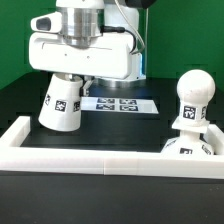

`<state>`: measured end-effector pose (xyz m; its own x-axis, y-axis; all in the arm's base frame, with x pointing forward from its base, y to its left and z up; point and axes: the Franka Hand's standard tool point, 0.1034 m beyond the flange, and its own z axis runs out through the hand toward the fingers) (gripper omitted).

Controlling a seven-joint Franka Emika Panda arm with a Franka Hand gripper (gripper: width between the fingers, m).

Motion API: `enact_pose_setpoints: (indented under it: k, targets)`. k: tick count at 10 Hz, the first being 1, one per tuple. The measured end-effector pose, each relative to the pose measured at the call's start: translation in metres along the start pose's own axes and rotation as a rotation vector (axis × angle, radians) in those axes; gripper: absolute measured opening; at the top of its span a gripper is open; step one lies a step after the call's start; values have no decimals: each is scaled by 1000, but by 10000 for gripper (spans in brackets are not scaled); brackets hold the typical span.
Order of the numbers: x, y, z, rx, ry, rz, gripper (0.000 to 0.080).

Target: Assemble lamp

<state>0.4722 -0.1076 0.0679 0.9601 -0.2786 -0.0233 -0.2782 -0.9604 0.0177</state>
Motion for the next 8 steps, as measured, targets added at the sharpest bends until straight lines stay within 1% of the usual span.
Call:
enact_pose_setpoints:
  k: [3, 4, 5, 6, 7, 8]
  targets:
    - [0, -1, 0, 0, 0, 4, 42]
    - [-2, -8, 0, 2, -1, 13, 42]
    - [-6, -22, -5, 17, -14, 64, 42]
    - [-10, -38, -16, 46, -33, 118, 42]
    - [-13, -54, -31, 77, -54, 166, 42]
    - [-12, -72, -46, 91, -67, 206, 42]
